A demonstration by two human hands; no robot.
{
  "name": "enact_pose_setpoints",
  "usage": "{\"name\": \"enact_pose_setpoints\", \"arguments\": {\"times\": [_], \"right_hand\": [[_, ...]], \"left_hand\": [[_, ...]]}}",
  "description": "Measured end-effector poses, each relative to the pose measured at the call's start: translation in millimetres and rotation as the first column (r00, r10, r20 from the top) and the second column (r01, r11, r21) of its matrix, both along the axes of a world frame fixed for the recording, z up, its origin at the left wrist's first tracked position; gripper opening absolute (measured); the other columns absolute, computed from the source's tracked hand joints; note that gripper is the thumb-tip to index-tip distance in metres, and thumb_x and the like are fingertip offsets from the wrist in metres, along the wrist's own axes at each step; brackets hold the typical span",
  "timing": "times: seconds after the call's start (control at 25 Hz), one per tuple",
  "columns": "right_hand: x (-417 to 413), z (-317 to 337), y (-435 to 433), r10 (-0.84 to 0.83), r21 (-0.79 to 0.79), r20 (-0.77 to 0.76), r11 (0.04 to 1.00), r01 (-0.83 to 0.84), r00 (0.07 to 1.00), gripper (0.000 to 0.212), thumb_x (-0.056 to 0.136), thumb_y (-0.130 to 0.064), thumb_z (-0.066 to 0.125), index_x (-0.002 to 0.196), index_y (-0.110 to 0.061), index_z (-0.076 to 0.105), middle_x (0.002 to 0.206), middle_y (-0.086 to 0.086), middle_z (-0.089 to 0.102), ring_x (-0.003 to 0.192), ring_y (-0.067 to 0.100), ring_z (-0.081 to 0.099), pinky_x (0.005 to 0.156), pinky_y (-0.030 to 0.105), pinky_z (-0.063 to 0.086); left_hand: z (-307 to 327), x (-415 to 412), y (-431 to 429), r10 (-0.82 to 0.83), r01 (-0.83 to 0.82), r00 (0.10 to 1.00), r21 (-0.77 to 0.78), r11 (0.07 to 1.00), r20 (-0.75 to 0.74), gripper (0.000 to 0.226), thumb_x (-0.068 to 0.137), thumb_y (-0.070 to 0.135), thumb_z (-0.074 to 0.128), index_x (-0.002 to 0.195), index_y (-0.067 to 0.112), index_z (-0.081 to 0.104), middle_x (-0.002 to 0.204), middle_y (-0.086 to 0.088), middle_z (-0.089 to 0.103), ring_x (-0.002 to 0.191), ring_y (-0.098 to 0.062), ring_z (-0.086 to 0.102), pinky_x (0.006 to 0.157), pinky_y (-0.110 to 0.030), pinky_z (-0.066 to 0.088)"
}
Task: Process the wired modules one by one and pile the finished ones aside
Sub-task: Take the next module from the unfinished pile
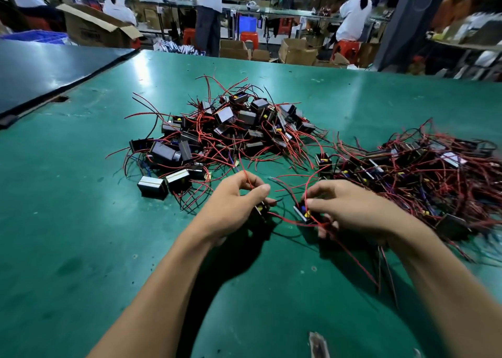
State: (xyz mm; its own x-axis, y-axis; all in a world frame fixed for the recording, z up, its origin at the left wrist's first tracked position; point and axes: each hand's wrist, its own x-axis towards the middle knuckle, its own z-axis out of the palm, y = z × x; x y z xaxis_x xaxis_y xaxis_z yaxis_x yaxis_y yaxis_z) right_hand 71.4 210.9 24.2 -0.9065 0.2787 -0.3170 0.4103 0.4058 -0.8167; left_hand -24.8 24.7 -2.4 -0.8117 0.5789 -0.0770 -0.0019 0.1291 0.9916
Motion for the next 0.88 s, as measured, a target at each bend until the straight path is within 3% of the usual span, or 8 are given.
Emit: {"name": "enact_pose_setpoints", "arguments": {"times": [0.08, 0.16, 0.32, 0.44, 0.56, 0.72, 0.8, 0.88], "right_hand": [[4, -10, -4, 0.043, 0.150, -0.015, 0.988, -0.041, 0.999, 0.006, 0.099, -0.014, 0.060, 0.101, -0.015, 0.065, 0.093, 0.004, 0.070, 0.047, 0.016, 0.065, 0.042, 0.021, 0.046], [6, -16, -6, 0.051, 0.329, -0.055, 0.944, -0.030, 0.997, 0.005, 0.096, -0.020, 0.064, 0.096, -0.024, 0.066, 0.098, -0.008, 0.070, 0.053, 0.017, 0.068, 0.046, 0.020, 0.048], [14, -16, -2, -0.007, 0.425, -0.031, 0.905, 0.020, 0.999, 0.003, 0.096, -0.023, 0.064, 0.095, -0.021, 0.066, 0.093, -0.002, 0.073, 0.062, 0.014, 0.069, 0.053, 0.014, 0.047], [15, -1, 3, 0.025, 0.711, 0.007, 0.703, -0.023, 1.000, 0.014, 0.096, -0.029, 0.063, 0.105, -0.020, 0.068, 0.101, -0.002, 0.069, 0.093, 0.016, 0.062, 0.080, 0.023, 0.045], [3, 11, -7, 0.097, 0.651, -0.179, 0.757, 0.044, 0.979, 0.023, 0.089, -0.039, 0.071, 0.106, -0.023, 0.072, 0.088, -0.008, 0.065, 0.079, 0.006, 0.058, 0.071, 0.018, 0.040], [-15, -9, -22, 0.170, 0.628, -0.015, 0.768, -0.123, 0.985, 0.028, 0.088, -0.044, 0.072, 0.107, -0.024, 0.074, 0.098, -0.004, 0.074, 0.090, 0.012, 0.064, 0.082, 0.023, 0.049], [-18, -18, -21, 0.145, 0.605, -0.049, 0.791, -0.086, 0.988, 0.018, 0.088, -0.040, 0.072, 0.097, -0.026, 0.076, 0.092, -0.005, 0.075, 0.092, 0.015, 0.066, 0.085, 0.031, 0.053], [-16, -25, -16, 0.104, 0.555, -0.151, 0.832, -0.003, 0.983, 0.010, 0.087, -0.037, 0.074, 0.090, -0.028, 0.077, 0.083, -0.011, 0.073, 0.083, 0.008, 0.065, 0.078, 0.026, 0.051]], "left_hand": [[0, 2, 1, -0.001, 0.001, 0.999, -0.006, 1.000, -0.052, 0.022, 0.099, 0.024, 0.056, 0.094, 0.004, 0.060, 0.090, -0.016, 0.074, 0.086, -0.031, 0.074, 0.081, -0.049, 0.059], [-1, 3, 3, -0.010, 0.010, 0.998, 0.012, 1.000, -0.059, 0.028, 0.103, 0.026, 0.047, 0.096, 0.001, 0.060, 0.083, -0.012, 0.068, 0.081, -0.021, 0.073, 0.075, -0.038, 0.061], [0, 1, 3, 0.002, -0.001, 1.000, 0.060, 0.998, -0.018, 0.020, 0.105, 0.025, 0.041, 0.098, 0.007, 0.046, 0.065, -0.002, 0.061, 0.059, -0.021, 0.060, 0.063, -0.036, 0.053], [7, -2, 0, -0.017, 0.007, 0.997, 0.147, 0.989, 0.070, 0.022, 0.105, 0.028, 0.041, 0.094, 0.009, 0.044, 0.063, -0.006, 0.059, 0.054, -0.022, 0.054, 0.051, -0.028, 0.050], [10, -6, -3, -0.098, 0.059, 0.983, 0.234, 0.970, 0.158, 0.031, 0.105, 0.028, 0.039, 0.089, 0.007, 0.054, 0.064, -0.006, 0.059, 0.061, -0.022, 0.061, 0.058, -0.027, 0.054], [4, -7, -4, -0.139, 0.097, 0.963, 0.181, 0.979, 0.232, 0.032, 0.103, 0.027, 0.045, 0.086, 0.008, 0.066, 0.070, -0.006, 0.061, 0.065, -0.016, 0.063, 0.058, -0.022, 0.051], [-3, -8, -3, -0.050, 0.048, 0.996, 0.032, 0.998, 0.069, 0.026, 0.100, 0.026, 0.054, 0.091, 0.011, 0.072, 0.078, -0.004, 0.067, 0.069, -0.012, 0.063, 0.061, -0.021, 0.052], [-7, -11, -5, -0.006, -0.063, 0.943, -0.197, 0.978, -0.334, 0.022, 0.092, 0.022, 0.068, 0.111, 0.012, 0.070, 0.099, 0.000, 0.069, 0.085, -0.008, 0.065, 0.076, -0.023, 0.055]]}}
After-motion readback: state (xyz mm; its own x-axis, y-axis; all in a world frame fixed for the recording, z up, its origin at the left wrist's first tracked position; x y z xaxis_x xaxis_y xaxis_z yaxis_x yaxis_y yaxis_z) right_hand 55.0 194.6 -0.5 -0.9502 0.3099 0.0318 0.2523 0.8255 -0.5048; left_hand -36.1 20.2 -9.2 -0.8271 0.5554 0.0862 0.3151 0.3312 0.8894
